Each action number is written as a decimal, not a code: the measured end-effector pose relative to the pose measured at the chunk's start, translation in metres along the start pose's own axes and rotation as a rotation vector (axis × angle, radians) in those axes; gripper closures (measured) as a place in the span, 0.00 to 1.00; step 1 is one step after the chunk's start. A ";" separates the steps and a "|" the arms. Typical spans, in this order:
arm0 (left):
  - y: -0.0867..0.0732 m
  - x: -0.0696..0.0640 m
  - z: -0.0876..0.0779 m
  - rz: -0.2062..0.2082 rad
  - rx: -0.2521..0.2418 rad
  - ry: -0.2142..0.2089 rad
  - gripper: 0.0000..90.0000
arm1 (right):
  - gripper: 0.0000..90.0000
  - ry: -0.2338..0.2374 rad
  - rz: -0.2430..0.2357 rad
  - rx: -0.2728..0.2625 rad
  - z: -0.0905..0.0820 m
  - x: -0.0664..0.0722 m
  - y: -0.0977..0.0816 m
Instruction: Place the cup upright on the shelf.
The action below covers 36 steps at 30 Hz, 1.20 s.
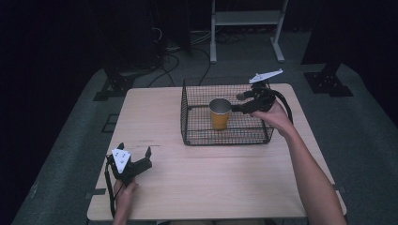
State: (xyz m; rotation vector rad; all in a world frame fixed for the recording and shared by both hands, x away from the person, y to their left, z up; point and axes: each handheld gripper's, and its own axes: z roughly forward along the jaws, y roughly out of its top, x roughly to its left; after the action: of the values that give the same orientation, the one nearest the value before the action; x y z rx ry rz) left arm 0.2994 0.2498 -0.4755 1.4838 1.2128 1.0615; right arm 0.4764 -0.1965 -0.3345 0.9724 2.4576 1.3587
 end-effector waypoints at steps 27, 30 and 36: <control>0.000 0.000 0.001 -0.002 0.002 -0.002 0.01 | 0.09 0.061 -0.012 0.003 -0.024 0.016 -0.037; 0.000 0.000 0.001 -0.001 0.002 -0.002 0.01 | 0.09 0.066 -0.012 0.000 -0.027 0.017 -0.043; 0.000 0.000 0.001 0.001 0.004 -0.002 0.01 | 0.09 0.066 -0.027 0.006 -0.032 0.022 -0.053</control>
State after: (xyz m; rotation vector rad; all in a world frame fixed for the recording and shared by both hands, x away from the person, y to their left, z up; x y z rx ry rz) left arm 0.3002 0.2495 -0.4755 1.4877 1.2137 1.0589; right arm 0.4209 -0.2252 -0.3554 0.9069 2.5144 1.3981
